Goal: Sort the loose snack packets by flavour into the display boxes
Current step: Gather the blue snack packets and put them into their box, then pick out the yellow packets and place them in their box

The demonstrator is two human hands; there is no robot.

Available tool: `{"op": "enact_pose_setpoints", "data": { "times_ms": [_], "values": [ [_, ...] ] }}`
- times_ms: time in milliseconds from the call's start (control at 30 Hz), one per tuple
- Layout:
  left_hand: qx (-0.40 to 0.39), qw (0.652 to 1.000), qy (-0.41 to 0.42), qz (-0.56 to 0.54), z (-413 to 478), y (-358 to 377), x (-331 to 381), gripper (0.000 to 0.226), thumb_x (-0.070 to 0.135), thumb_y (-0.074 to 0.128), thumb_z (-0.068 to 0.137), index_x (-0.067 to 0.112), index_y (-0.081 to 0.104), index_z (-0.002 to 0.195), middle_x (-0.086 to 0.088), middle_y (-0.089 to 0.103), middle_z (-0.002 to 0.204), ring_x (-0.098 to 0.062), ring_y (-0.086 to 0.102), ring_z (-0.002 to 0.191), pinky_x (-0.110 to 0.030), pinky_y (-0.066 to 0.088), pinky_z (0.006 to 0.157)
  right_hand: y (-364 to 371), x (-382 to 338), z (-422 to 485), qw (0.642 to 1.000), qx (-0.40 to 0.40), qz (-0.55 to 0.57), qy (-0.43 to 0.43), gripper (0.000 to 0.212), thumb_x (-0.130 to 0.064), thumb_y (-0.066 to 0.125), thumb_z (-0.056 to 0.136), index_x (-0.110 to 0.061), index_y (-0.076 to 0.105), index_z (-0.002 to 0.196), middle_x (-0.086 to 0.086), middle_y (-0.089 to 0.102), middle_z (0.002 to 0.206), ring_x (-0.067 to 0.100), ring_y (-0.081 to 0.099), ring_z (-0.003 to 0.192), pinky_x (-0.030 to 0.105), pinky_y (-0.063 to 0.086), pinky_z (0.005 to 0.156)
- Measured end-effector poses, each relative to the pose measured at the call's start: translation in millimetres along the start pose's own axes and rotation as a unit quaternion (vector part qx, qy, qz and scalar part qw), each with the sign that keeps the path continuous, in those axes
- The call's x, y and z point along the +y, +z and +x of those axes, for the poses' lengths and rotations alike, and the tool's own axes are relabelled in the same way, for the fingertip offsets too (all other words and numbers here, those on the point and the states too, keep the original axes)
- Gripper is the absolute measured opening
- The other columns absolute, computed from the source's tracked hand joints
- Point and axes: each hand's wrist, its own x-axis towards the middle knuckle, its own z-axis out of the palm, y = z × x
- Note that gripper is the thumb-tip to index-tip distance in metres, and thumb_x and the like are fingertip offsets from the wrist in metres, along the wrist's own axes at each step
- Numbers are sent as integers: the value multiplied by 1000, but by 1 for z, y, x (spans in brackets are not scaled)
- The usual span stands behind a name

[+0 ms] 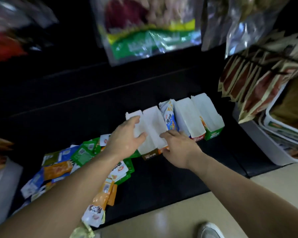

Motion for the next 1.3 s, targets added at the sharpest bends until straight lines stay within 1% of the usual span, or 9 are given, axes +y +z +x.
{"op": "enact_pose_setpoints", "data": {
  "times_ms": [233, 400, 567, 667, 767, 900, 1000, 1200, 1300],
  "values": [
    [-48, 995, -65, 58, -137, -116, -44, 65, 52, 59, 93, 27, 39, 148, 4, 53, 145, -16, 53, 128, -37, 47, 104, -72, -132, -58, 991, -51, -85, -89, 51, -39, 50, 98, -19, 43, 145, 8, 42, 142, 31, 43, 132, 46, 42, 105],
    [-95, 984, -83, 124, -215, -154, -88, 70, 56, 53, 94, 25, 32, 153, -1, 48, 151, -21, 50, 133, -37, 45, 105, -67, -196, -80, 978, -89, -153, -112, 50, -41, 52, 96, -23, 46, 142, 7, 45, 135, 29, 48, 126, 41, 45, 100],
    [-137, 972, -100, 166, -264, -150, -139, 64, 51, 55, 95, 24, 36, 150, -3, 51, 147, -24, 53, 128, -38, 47, 99, -14, -217, -80, 965, -138, -191, -111, 53, -43, 52, 96, -23, 43, 144, 9, 44, 142, 30, 49, 126, 43, 46, 101],
    [-183, 961, -120, 168, -280, -130, -173, 69, 50, 54, 96, 21, 30, 154, -7, 45, 151, -26, 48, 133, -39, 45, 103, 37, -220, -74, 959, -183, -191, -106, 65, -41, 49, 99, -20, 26, 155, 10, 28, 159, 30, 38, 140, 42, 41, 108],
    [-229, 952, -127, 161, -286, -107, -201, 69, 50, 53, 97, 20, 29, 154, -8, 43, 152, -26, 46, 135, -40, 43, 106, 91, -220, -63, 954, -222, -174, -102, 69, -41, 47, 100, -20, 16, 159, 7, 17, 164, 30, 28, 146, 44, 39, 111],
    [-252, 946, -154, 137, -281, -65, -233, 67, 48, 52, 97, 21, 28, 154, -5, 41, 153, -26, 44, 137, -43, 42, 108, 159, -213, -47, 955, -246, -139, -86, 61, -41, 51, 99, -20, 31, 152, 7, 30, 154, 30, 35, 139, 46, 45, 102],
    [-226, 948, -202, 100, -275, -26, -249, 62, 45, 54, 96, 22, 35, 150, -3, 47, 146, -26, 50, 130, -43, 46, 101, 200, -215, -39, 964, -213, -113, -112, 51, -36, 51, 98, -21, 41, 146, 4, 36, 148, 30, 36, 133, 44, 45, 100],
    [-106, 945, -308, -34, -280, 38, -265, 49, 35, 60, 92, 24, 48, 138, -6, 50, 129, -27, 55, 118, -45, 50, 96, 261, -230, -38, 957, -154, -134, -205, 60, -36, 52, 94, -33, 30, 149, -5, 19, 160, 26, 13, 146, 49, 29, 110],
    [-53, 952, -295, -62, -283, 53, -266, 52, 30, 60, 91, 30, 45, 141, -5, 49, 125, -27, 53, 116, -45, 51, 94, 267, -223, -35, 958, -132, -148, -206, 60, -40, 50, 95, -33, 28, 151, -5, 14, 163, 24, 8, 149, 48, 25, 112]
  ]
}}
